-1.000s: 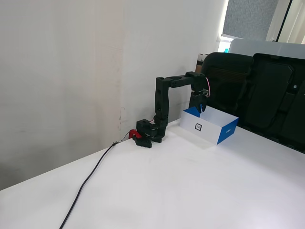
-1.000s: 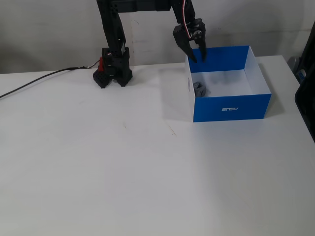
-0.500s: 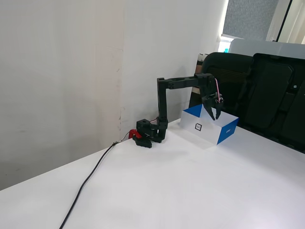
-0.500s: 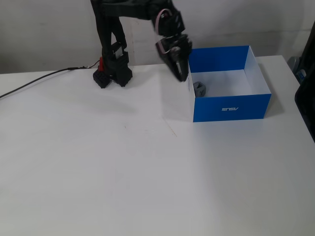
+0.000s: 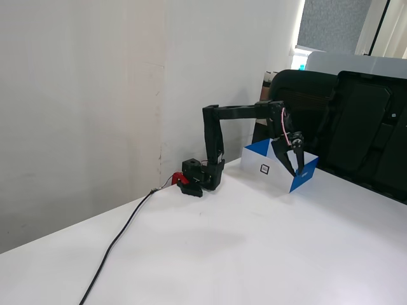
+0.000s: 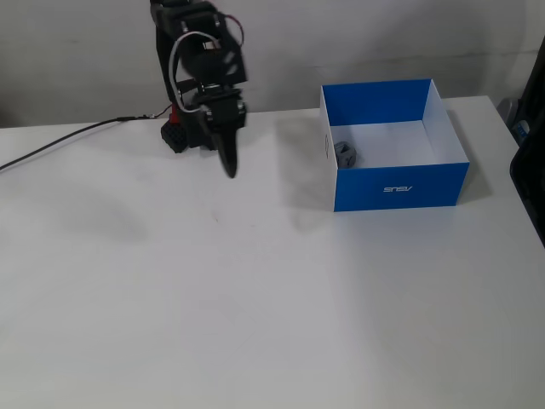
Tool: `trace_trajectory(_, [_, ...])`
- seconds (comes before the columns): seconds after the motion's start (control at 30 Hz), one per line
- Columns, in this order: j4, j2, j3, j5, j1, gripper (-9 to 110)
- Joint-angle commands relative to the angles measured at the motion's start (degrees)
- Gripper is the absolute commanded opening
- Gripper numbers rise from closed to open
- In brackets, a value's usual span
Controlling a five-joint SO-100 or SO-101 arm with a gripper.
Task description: Grasp the gray block and put it in the box.
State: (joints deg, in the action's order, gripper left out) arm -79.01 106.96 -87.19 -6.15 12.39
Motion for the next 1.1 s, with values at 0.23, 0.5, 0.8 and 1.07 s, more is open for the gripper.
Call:
trace_trajectory(0.23, [9.40,17.49,-18.90,1.05,-9.76,0])
trace_trajectory(0.5, [15.21,30.67,-35.77,1.05,-14.85,0])
trace_trajectory(0.8, [18.81,46.85,-51.86,1.05,-16.79,0])
trace_trajectory(1.07, [19.86,61.61,-64.86,0.53,-16.96,0])
